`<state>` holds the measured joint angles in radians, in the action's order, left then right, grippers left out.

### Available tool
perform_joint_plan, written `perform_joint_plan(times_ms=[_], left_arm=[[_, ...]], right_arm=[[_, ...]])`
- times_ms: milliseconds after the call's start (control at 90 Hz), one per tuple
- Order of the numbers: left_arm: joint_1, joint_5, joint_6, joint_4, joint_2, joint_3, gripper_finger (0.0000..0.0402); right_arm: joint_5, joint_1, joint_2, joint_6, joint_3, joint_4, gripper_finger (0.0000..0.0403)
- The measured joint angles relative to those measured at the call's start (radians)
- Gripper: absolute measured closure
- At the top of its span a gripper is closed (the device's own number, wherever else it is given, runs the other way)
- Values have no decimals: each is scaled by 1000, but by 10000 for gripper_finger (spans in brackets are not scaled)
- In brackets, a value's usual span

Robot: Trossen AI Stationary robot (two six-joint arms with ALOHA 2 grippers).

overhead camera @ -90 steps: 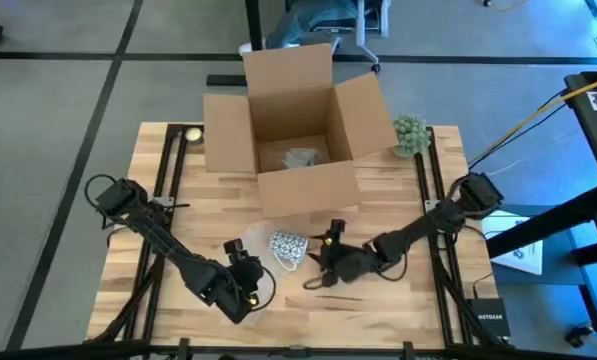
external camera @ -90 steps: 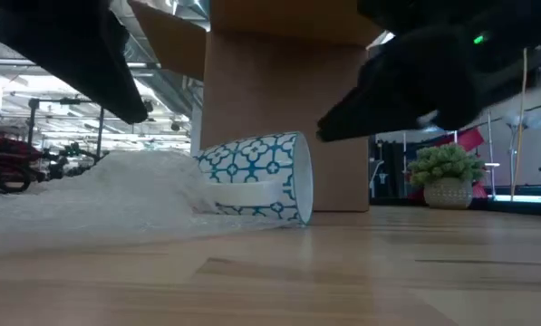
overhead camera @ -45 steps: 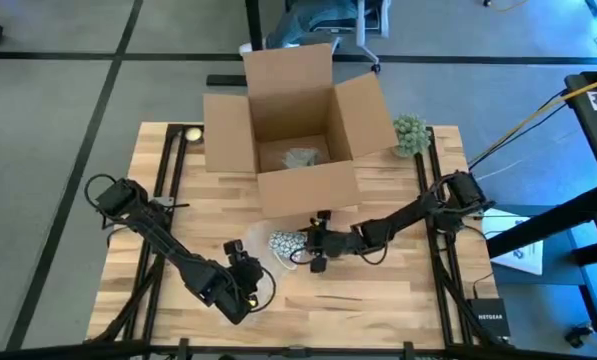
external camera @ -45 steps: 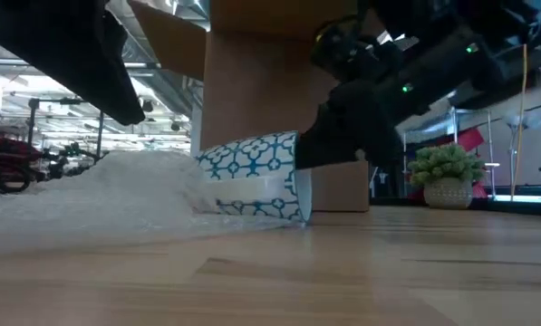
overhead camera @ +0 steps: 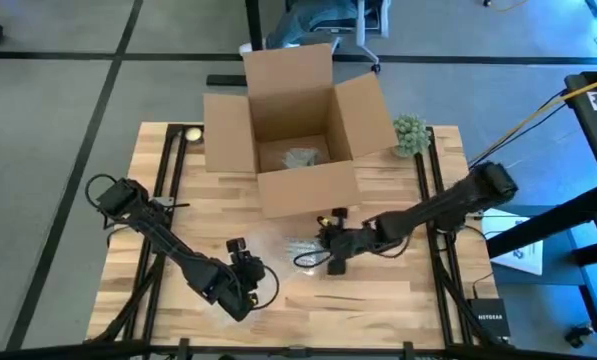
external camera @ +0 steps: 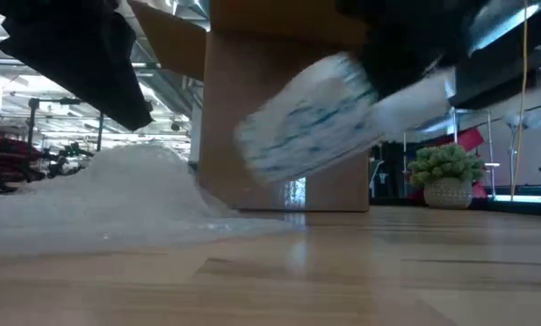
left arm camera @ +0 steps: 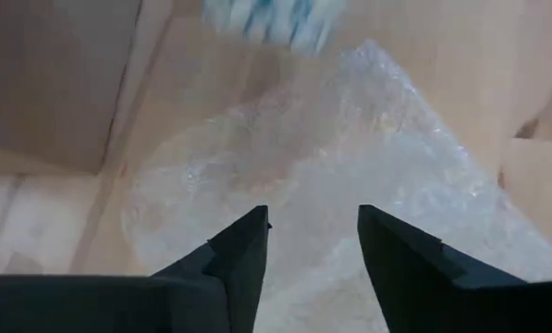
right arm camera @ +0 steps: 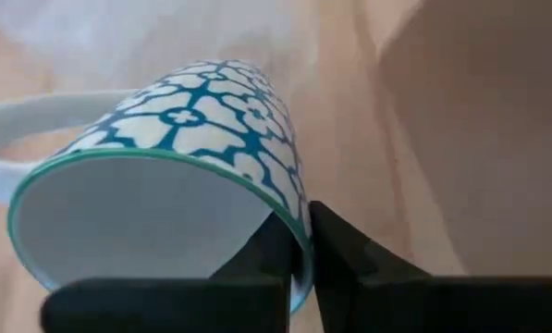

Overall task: Wrap mug
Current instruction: Adjust the white patterned mug

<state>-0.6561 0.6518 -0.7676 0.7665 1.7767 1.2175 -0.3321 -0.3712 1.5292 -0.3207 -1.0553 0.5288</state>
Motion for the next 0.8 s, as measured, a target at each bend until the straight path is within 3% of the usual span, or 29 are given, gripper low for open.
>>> perform_joint_plan(times_ms=[144, 333, 578, 800], left_arm=[[17, -68, 60, -48, 0, 0, 295], [29, -142, 131, -127, 0, 0, 317], [38, -162, 200, -124, -1, 0, 318], [55, -255, 229, -131, -1, 0, 312]], right_arm=[[100, -25, -75, -198, -49, 377, 399], [208, -43, -87, -388, 11, 621, 400], [243, -41, -90, -436, 51, 669, 392], [203, -41, -87, -444, 57, 664, 316]])
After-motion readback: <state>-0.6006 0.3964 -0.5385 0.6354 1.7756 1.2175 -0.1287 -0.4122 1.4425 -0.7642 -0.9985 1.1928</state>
